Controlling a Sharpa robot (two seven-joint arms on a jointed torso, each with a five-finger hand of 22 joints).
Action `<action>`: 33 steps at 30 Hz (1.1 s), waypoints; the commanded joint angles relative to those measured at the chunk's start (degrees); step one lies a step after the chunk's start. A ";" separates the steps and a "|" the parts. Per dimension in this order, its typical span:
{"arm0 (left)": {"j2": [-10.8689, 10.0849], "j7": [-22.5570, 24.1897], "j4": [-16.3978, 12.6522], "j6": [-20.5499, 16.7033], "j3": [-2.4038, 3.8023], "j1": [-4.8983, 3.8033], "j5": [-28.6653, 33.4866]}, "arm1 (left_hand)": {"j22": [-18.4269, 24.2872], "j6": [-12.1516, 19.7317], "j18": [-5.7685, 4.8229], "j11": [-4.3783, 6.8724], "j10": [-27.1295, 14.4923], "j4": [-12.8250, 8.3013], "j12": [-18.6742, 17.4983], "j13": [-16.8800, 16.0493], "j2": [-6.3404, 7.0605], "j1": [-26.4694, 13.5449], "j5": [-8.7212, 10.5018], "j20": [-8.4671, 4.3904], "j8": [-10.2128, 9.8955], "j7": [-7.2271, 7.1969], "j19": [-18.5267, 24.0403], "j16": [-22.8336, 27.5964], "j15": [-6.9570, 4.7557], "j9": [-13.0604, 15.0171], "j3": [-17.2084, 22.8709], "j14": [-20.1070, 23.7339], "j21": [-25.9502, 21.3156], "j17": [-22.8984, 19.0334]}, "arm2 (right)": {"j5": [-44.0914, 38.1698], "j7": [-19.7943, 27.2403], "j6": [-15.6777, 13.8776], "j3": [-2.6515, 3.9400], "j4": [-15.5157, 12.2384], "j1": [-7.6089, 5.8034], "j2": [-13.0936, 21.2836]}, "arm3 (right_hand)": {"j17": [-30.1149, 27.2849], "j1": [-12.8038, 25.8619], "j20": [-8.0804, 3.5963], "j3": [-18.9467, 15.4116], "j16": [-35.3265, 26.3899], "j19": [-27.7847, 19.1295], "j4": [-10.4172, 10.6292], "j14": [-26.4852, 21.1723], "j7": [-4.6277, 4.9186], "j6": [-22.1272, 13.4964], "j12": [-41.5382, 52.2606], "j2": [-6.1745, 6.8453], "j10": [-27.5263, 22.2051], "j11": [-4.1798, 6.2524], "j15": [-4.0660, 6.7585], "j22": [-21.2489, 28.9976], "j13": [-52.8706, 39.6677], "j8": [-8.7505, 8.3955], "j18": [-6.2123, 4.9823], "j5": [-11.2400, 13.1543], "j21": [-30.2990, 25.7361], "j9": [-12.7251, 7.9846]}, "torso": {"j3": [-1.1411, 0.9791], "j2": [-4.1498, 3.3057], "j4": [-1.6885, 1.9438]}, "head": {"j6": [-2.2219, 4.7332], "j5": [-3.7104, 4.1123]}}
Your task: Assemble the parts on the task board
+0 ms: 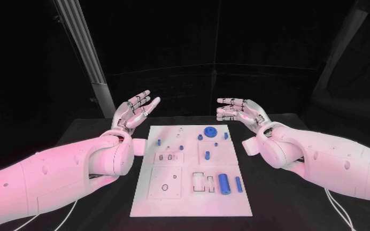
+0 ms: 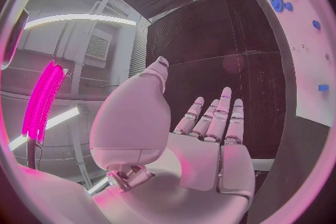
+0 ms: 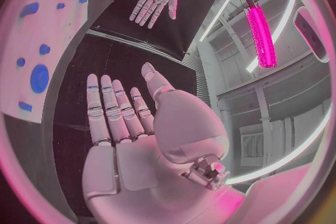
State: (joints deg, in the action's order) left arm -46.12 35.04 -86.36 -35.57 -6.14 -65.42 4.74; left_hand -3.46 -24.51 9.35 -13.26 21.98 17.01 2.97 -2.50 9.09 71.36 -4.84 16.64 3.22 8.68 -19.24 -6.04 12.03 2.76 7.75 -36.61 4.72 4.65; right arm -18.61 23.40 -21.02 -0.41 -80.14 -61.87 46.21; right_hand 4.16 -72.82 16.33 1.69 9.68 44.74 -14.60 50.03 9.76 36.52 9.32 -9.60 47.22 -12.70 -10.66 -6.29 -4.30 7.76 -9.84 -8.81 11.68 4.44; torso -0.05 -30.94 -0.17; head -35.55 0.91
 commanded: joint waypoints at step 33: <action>-5.72 0.50 -10.27 9.32 0.09 -1.60 -1.51 | -3.07 -28.72 1.09 3.08 35.80 -5.30 5.15 -1.21 -6.36 4.01 0.98 -3.00 3.89 4.66 -33.73 -4.83 -4.61 0.97 0.23 -25.23 11.02 3.63 | -75.53 -22.65 8.80 0.33 6.12 -9.18 -5.81 | 6.08 -1.34 -11.57 6.24 15.35 25.85 -1.77 36.58 -0.90 23.32 -5.76 6.83 22.34 7.86 11.45 -11.35 0.67 -3.12 -0.50 -0.34 26.02 -0.66 | 0.91 -9.77 2.38 | 1.50 2.16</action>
State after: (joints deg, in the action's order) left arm -51.94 35.45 -96.61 -28.13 -6.11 -66.91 3.81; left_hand -6.58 -53.15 9.76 -9.83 57.62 11.69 8.37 -3.78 3.09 75.46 -4.21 13.51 7.36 12.88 -53.19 -11.09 7.41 3.81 8.23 -62.22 16.02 8.38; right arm -84.57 5.06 -14.80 -0.16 -74.03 -70.84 40.52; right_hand 9.37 -74.64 4.82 7.69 23.36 70.48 -16.25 84.04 9.04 59.77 3.76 -2.72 69.76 -4.94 0.53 -17.36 -3.57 4.80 -9.80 -9.52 37.23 3.83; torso 0.83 -39.85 1.86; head -34.00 2.88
